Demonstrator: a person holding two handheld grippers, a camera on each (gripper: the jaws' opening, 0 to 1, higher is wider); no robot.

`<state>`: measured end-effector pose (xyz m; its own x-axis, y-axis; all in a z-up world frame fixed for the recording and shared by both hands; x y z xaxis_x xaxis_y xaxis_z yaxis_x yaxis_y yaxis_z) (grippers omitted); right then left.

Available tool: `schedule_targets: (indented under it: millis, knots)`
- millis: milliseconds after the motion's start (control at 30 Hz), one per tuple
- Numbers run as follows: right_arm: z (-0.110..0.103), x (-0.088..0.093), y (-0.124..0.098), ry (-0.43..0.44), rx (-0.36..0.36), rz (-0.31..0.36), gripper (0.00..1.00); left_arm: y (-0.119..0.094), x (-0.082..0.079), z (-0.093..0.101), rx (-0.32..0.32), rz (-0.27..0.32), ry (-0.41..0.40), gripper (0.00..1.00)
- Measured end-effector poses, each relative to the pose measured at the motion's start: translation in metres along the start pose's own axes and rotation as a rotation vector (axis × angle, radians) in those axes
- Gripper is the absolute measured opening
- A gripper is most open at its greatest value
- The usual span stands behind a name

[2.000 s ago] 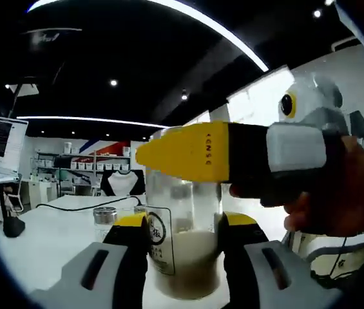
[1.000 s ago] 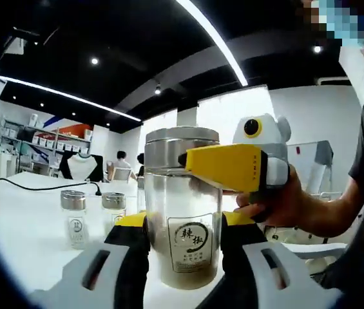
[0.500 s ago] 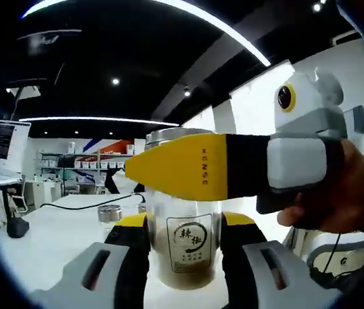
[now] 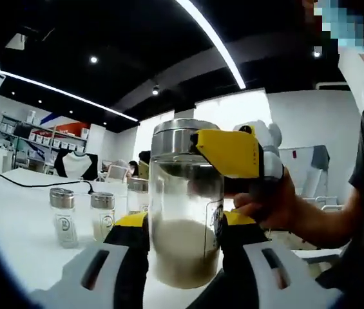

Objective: Rotate the seasoning bottle until the label or dispensing opening points toward the visible target arrow and the bottle remains upright within the marked orientation range

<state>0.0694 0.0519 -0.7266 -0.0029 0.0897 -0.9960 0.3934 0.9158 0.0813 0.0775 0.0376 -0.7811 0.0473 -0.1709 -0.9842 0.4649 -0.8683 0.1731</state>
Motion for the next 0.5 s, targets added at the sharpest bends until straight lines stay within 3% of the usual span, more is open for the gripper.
schedule_targets:
  millis: [133,233,367,500]
  knots:
    - [0.008,-0.003,0.000,0.014,0.106,0.038,0.40,-0.003,-0.004,-0.009,-0.126,-0.014,0.104,0.44]
    - [0.016,0.003,0.000,0.022,0.229,0.008,0.39,-0.007,-0.001,-0.019,-0.229,-0.050,0.158,0.44]
    - [0.016,0.008,0.002,-0.003,0.309,-0.004,0.39,-0.006,0.005,-0.022,-0.252,-0.061,0.133,0.44]
    - [0.017,0.013,0.006,-0.030,0.337,-0.010,0.39,-0.007,0.009,-0.024,-0.276,-0.072,0.128,0.44]
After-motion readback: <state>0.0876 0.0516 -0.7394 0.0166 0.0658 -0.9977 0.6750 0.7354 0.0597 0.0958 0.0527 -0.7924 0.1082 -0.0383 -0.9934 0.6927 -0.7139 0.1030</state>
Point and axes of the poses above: the point that each gripper's makers call its tool centre point, and the gripper's own axes: y roughly forward along the fingers, z roughly to its right, x roughly out of its underside, the point moved 2 cm from there along -y, roughly backward along the fingers, and after that the axes turned 11 degrees about x, right-handed, at the moved point
